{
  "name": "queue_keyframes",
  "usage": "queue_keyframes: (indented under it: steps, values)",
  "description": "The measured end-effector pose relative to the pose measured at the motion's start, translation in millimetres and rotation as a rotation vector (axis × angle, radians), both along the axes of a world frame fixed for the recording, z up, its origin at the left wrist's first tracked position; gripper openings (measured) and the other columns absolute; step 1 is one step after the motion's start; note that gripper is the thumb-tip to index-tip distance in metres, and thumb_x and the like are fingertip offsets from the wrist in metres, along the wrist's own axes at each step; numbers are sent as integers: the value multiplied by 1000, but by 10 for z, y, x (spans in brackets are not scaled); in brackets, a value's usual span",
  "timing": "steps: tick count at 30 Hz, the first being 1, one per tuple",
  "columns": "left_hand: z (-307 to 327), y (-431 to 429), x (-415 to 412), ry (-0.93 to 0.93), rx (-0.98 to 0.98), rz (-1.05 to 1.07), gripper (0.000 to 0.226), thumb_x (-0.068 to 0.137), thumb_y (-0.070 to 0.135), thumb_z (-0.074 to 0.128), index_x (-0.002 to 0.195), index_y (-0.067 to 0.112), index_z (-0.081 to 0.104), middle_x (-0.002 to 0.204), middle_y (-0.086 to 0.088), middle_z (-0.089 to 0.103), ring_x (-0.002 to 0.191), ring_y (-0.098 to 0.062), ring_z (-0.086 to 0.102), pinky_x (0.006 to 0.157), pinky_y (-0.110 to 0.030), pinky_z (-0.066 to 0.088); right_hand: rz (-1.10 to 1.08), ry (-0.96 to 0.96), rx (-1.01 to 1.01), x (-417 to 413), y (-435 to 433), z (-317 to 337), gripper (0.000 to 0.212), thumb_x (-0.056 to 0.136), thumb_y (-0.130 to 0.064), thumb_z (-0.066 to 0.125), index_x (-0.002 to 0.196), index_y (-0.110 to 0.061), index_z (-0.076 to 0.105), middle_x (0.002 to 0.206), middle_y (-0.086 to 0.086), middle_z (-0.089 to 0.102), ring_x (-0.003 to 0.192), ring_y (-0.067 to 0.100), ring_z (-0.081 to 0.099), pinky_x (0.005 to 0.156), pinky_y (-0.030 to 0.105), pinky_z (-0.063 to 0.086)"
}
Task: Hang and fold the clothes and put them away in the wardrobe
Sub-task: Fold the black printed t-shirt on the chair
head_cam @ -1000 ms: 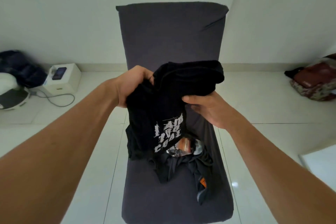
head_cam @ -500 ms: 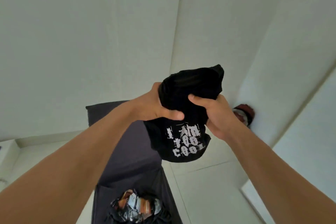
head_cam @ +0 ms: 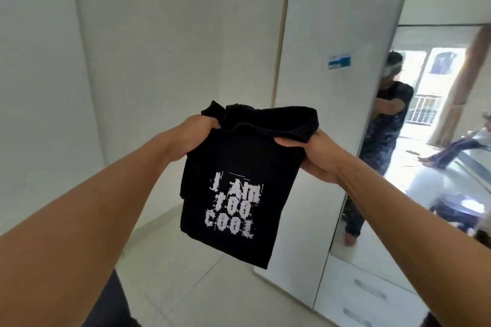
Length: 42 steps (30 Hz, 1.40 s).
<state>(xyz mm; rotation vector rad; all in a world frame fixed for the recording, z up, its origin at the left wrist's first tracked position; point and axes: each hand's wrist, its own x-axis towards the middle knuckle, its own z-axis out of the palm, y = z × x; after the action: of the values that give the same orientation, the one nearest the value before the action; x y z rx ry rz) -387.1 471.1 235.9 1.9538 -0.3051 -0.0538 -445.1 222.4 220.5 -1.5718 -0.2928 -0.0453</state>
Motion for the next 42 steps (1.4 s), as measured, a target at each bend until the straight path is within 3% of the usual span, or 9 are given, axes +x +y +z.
queue_keyframes:
  steps: [6,11,13,17,19,27,33,39,42]
  values:
    - [100,-1240,-2,-52,75,-225,48,95,60,53,106,16,70,105,-2,74,98,-22,70,96,-39,53,-292,20,66,-522,-1038,94,38,93,-2,66,130,-11,64,121,7,73,116,25,68,99,41,55]
    - [93,-2262,-153,-217,146,-392,51,91,61,55,96,13,72,96,-5,73,89,-23,69,80,-33,54,-459,34,88,-971,-1929,56,31,93,2,64,120,-12,68,118,10,74,112,27,70,100,43,54]
    - [44,-2700,-227,-273,165,-458,51,88,60,60,98,12,72,97,-9,73,90,-25,70,82,-37,54,-523,40,82,-1153,-2307,18,31,92,3,64,119,-12,68,117,11,74,111,27,70,98,42,56]
    - [-60,-3603,-385,-293,211,-611,15,82,40,78,88,30,70,90,5,72,86,-10,67,75,-21,50,-671,92,73,-1541,-3101,-66,32,91,7,63,114,-14,69,113,9,76,107,25,72,91,39,58]
    - [-135,-4075,-453,-271,227,-664,14,80,35,81,86,34,69,89,7,72,85,-9,67,73,-19,46,-707,128,56,-1730,-3519,-150,35,90,6,63,120,-13,68,115,9,75,109,26,71,94,42,57]
    - [-766,-5972,-726,-239,181,-787,11,96,16,66,100,23,72,88,4,70,85,-12,63,76,-23,43,-885,252,89,-2345,-5022,-640,36,92,0,66,122,-21,66,114,1,76,112,22,69,105,45,51]
    - [-1500,-7197,-704,-190,175,-757,12,98,29,61,95,20,67,73,3,60,75,-20,57,74,-34,43,-1002,324,109,-2372,-6075,-1191,40,91,0,66,127,-19,66,117,0,75,117,24,67,111,49,46]
    - [-2245,-8315,-553,-175,214,-793,15,97,37,62,111,33,66,94,6,68,88,-15,61,72,-24,45,-1101,382,124,-2280,-7066,-1815,43,92,3,62,133,-11,62,118,4,75,116,27,67,111,49,45]
    - [-2565,-8825,-438,-262,285,-783,22,97,44,58,115,34,67,95,5,71,90,-21,65,79,-36,52,-1111,401,152,-2183,-7479,-2119,43,93,2,62,133,-12,62,120,5,74,117,26,67,111,48,45]
